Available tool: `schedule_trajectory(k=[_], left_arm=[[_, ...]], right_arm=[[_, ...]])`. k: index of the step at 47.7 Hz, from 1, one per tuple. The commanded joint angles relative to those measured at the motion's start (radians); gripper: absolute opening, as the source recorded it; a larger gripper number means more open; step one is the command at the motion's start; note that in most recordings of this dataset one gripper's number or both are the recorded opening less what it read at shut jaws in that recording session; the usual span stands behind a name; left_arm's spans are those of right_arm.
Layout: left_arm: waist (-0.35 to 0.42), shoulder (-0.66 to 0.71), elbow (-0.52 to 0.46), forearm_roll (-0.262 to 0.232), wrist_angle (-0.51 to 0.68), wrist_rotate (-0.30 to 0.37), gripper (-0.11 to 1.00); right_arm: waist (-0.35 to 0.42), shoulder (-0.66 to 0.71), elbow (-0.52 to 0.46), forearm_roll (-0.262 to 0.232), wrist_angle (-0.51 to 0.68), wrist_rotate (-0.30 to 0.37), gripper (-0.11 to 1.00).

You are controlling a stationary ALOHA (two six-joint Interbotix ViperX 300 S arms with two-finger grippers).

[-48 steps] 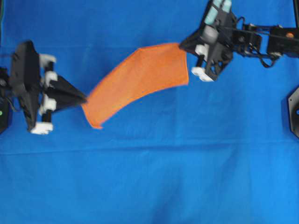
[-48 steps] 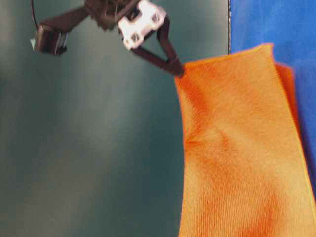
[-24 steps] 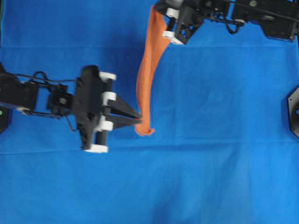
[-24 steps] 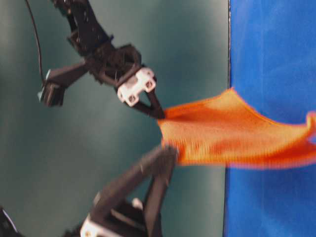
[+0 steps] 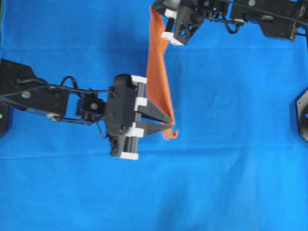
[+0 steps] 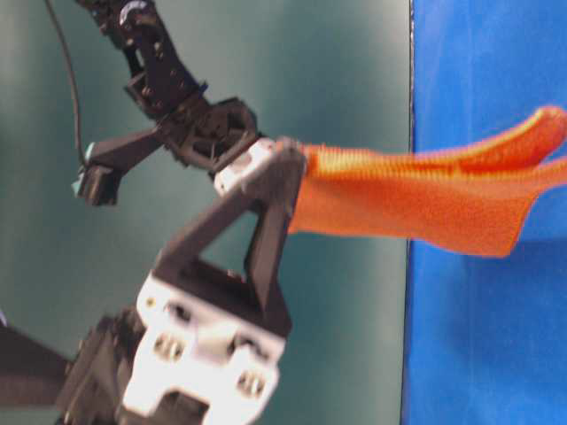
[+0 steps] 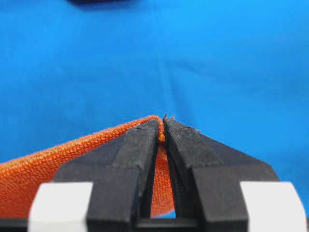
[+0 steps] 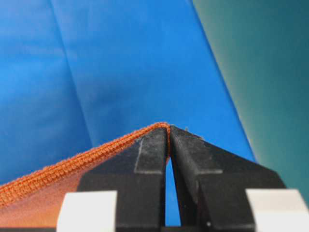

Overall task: Fold the orange towel.
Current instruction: 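Lay the strip down folded over, left gripper placing its end beside right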

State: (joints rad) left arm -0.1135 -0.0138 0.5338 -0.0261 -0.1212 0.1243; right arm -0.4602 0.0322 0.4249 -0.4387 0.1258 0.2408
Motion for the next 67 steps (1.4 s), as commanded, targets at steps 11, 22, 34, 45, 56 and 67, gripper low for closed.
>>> schedule_trajectory(k=[11, 22, 34, 45, 56, 67], left_arm=[[-0.026, 0.166, -0.25, 0.003, -0.023, 0.094, 0.07], [-0.028, 0.276, -0.394, 0.003, -0.017, 0.11, 0.07], [-0.026, 0.281, -0.35, 0.003, -0.021, 0.069, 0.07], [-0.041, 0.232, -0.196, 0.0, -0.072, 0.018, 0.07], [-0.058, 0.16, -0.023, -0.002, -0.15, -0.048, 0.07], [-0.057, 0.135, 0.058, -0.002, -0.164, -0.095, 0.07]], right_arm=[[-0.095, -0.196, 0.176, -0.005, -0.002, 0.009, 0.03], [-0.109, -0.299, 0.291, -0.005, -0.002, 0.011, 0.03], [-0.1, -0.249, 0.287, -0.005, -0.018, 0.002, 0.03], [-0.063, -0.092, 0.19, -0.009, -0.104, -0.008, 0.03], [-0.025, 0.058, 0.038, -0.057, -0.097, -0.008, 0.03], [-0.02, 0.071, 0.031, -0.064, -0.098, -0.003, 0.03]])
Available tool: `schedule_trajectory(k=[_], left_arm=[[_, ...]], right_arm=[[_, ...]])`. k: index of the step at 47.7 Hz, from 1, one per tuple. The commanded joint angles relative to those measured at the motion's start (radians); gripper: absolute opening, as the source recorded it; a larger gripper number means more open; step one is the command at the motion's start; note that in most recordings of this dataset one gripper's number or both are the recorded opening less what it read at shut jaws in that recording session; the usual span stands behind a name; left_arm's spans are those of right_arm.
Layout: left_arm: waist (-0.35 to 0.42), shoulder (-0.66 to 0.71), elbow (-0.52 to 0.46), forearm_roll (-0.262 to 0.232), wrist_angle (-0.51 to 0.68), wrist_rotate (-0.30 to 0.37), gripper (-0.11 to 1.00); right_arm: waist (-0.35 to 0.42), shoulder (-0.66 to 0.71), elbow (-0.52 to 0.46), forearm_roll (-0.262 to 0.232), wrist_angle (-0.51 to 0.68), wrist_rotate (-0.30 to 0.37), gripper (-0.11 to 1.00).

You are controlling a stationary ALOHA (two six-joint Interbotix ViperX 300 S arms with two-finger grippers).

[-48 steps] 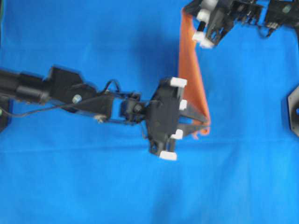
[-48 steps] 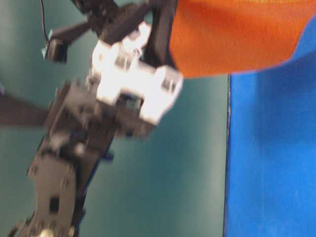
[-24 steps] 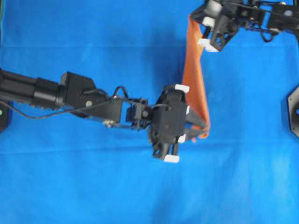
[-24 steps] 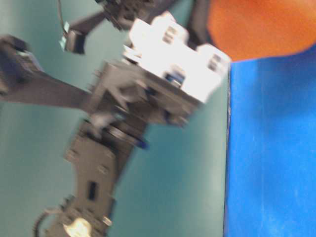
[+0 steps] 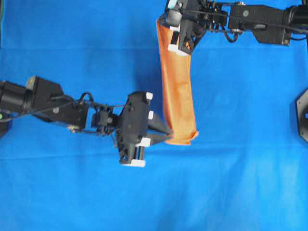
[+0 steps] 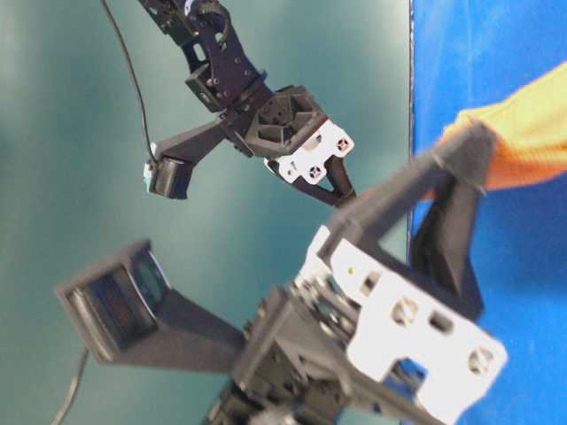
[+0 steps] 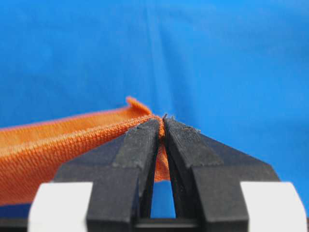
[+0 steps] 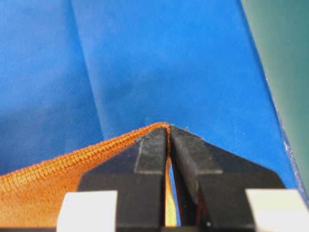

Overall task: Fold the orange towel.
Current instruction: 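Lay the strip down folded over, left gripper placing its end beside right, then release the towel and pull both grippers back to the sides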

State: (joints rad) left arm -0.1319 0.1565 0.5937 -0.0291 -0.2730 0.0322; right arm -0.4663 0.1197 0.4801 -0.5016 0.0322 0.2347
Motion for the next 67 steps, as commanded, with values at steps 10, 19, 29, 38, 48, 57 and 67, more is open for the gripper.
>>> schedule_trajectory(k=[10, 19, 29, 38, 48, 57, 67], left_arm=[[-0.031, -0.029, -0.002, 0.002, -0.012, -0.006, 0.09], [-0.028, -0.028, -0.003, 0.002, -0.012, -0.006, 0.31], [-0.028, -0.041, -0.003, 0.002, 0.002, 0.002, 0.75], [-0.015, -0.106, 0.0, 0.003, 0.046, 0.015, 0.73], [0.032, -0.227, 0.037, 0.003, 0.14, 0.017, 0.73], [0.103, -0.348, 0.133, 0.005, 0.149, 0.031, 0.73], [0.178, -0.495, 0.298, 0.003, 0.118, 0.043, 0.73]], right_arm=[[-0.005, -0.017, -0.021, 0.003, -0.003, 0.009, 0.03], [-0.008, -0.029, -0.003, 0.005, -0.005, 0.011, 0.14], [-0.006, -0.035, 0.008, 0.002, 0.002, 0.008, 0.67], [-0.005, -0.072, 0.02, 0.0, 0.006, 0.005, 0.61], [0.0, -0.183, 0.083, 0.002, 0.006, 0.014, 0.61], [0.023, -0.322, 0.195, 0.005, 0.002, 0.023, 0.61], [0.112, -0.495, 0.364, 0.04, 0.0, 0.058, 0.61]])
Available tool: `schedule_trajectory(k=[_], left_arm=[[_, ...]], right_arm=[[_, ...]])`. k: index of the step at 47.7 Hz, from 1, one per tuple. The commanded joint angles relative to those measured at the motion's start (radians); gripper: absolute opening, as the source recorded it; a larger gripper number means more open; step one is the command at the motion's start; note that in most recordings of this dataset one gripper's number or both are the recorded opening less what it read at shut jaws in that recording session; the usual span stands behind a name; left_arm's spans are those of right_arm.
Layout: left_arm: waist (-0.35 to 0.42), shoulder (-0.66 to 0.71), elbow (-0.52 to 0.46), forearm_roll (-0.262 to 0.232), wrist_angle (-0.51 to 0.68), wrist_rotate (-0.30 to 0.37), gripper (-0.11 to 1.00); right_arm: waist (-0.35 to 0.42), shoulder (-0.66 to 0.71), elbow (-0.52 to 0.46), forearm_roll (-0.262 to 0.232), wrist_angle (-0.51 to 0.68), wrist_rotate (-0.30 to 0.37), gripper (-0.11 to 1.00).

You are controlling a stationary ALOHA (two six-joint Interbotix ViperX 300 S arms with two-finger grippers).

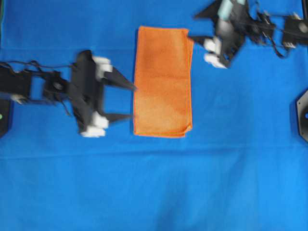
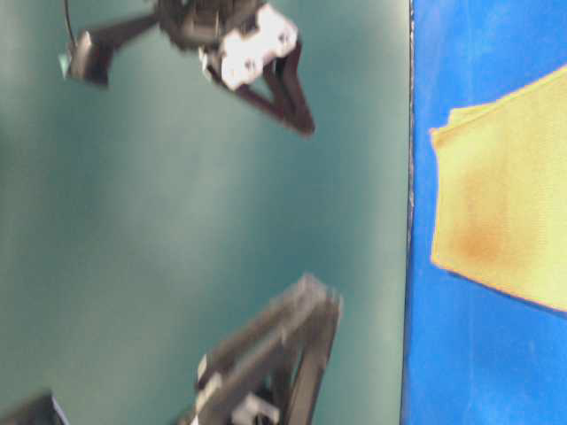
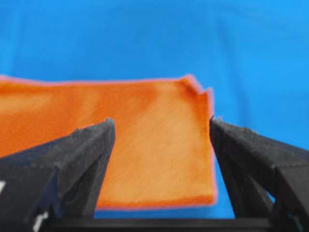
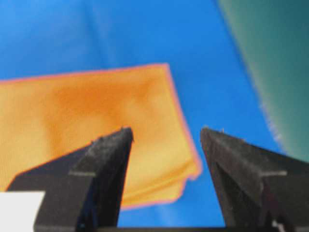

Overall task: Fold the orange towel.
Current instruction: 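Release the towel and pull both grippers back to the sides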

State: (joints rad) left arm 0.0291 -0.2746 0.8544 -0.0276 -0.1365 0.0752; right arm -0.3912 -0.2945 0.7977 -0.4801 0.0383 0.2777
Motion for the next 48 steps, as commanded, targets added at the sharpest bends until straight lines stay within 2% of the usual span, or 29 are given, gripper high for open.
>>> schedule_trajectory(k=[1, 11, 19, 36, 48], left_arm=[[0.02, -0.08, 0.051, 0.002, -0.021, 0.002, 0.73], [0.057, -0.241, 0.19, 0.002, -0.103, 0.0, 0.73], [0.081, -0.295, 0.255, 0.002, -0.144, -0.009, 0.73], [0.083, -0.285, 0.273, 0.002, -0.16, -0.014, 0.73], [0.083, -0.281, 0.245, 0.002, -0.183, -0.011, 0.73]], right_arm=[[0.048, -0.1, 0.06, 0.023, -0.006, 0.023, 0.61], [0.141, -0.27, 0.206, 0.064, -0.061, 0.117, 0.61], [0.152, -0.328, 0.29, 0.067, -0.156, 0.176, 0.61], [0.152, -0.305, 0.299, 0.067, -0.192, 0.19, 0.61], [0.143, -0.302, 0.279, 0.067, -0.189, 0.19, 0.61]])
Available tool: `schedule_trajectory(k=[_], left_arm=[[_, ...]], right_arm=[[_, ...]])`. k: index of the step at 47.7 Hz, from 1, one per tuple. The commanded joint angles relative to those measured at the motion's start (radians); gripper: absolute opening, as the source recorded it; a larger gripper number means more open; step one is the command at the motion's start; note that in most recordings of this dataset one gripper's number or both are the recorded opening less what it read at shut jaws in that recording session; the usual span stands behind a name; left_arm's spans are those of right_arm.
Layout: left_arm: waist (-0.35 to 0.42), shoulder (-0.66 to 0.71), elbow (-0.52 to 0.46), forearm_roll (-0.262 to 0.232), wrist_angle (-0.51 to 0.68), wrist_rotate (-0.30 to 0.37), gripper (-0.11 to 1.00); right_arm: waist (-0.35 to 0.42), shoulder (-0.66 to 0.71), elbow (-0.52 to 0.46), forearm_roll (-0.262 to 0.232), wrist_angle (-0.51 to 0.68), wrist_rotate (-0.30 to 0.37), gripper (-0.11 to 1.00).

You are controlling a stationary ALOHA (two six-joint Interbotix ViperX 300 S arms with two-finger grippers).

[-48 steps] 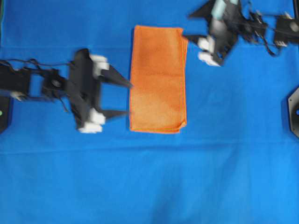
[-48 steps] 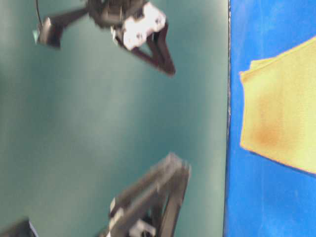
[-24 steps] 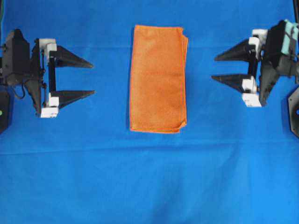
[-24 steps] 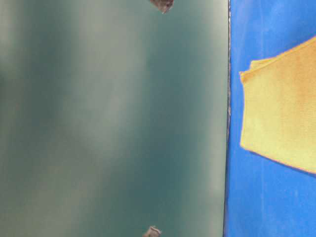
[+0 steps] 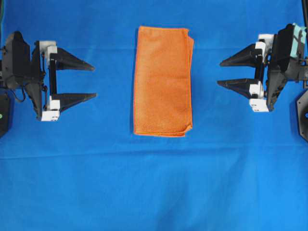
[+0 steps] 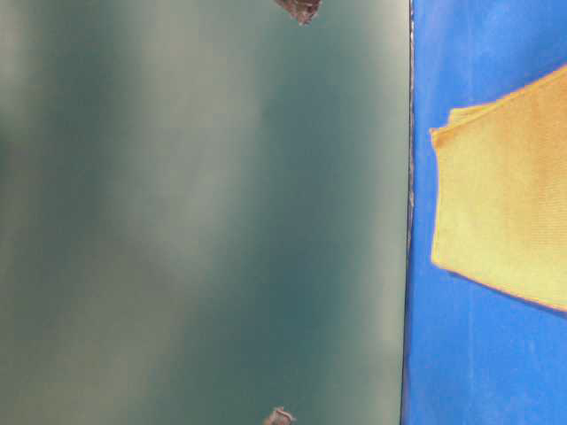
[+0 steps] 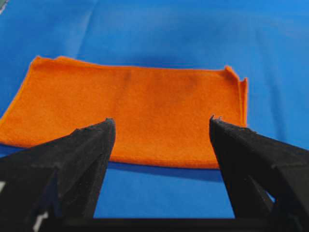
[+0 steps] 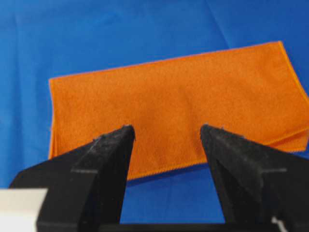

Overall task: Fold the orange towel.
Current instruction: 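Release the towel and pull both grippers back to the sides, then move both grippers to the top corners of the towel and pinch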

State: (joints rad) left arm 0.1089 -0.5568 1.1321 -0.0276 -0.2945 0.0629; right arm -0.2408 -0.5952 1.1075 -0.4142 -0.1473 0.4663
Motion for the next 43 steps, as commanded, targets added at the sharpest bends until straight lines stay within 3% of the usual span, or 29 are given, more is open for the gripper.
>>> schedule_trajectory(k=[1, 11, 19, 30, 43], left_arm=[[0.005, 0.005, -0.04, 0.002, -0.029, 0.002, 0.73], [0.095, 0.127, -0.124, 0.002, -0.037, 0.015, 0.73], [0.195, 0.304, -0.227, 0.002, -0.04, 0.018, 0.73], [0.307, 0.557, -0.364, 0.002, -0.043, 0.018, 0.73], [0.39, 0.747, -0.453, 0.002, -0.086, 0.018, 0.73]], right_arm=[[-0.014, 0.0, -0.037, 0.002, -0.003, 0.002, 0.61], [-0.13, 0.075, -0.1, 0.0, -0.005, -0.002, 0.61], [-0.244, 0.245, -0.179, -0.008, 0.0, -0.014, 0.6], [-0.316, 0.489, -0.296, -0.032, -0.005, -0.014, 0.6], [-0.347, 0.692, -0.371, -0.032, -0.034, -0.014, 0.61]])
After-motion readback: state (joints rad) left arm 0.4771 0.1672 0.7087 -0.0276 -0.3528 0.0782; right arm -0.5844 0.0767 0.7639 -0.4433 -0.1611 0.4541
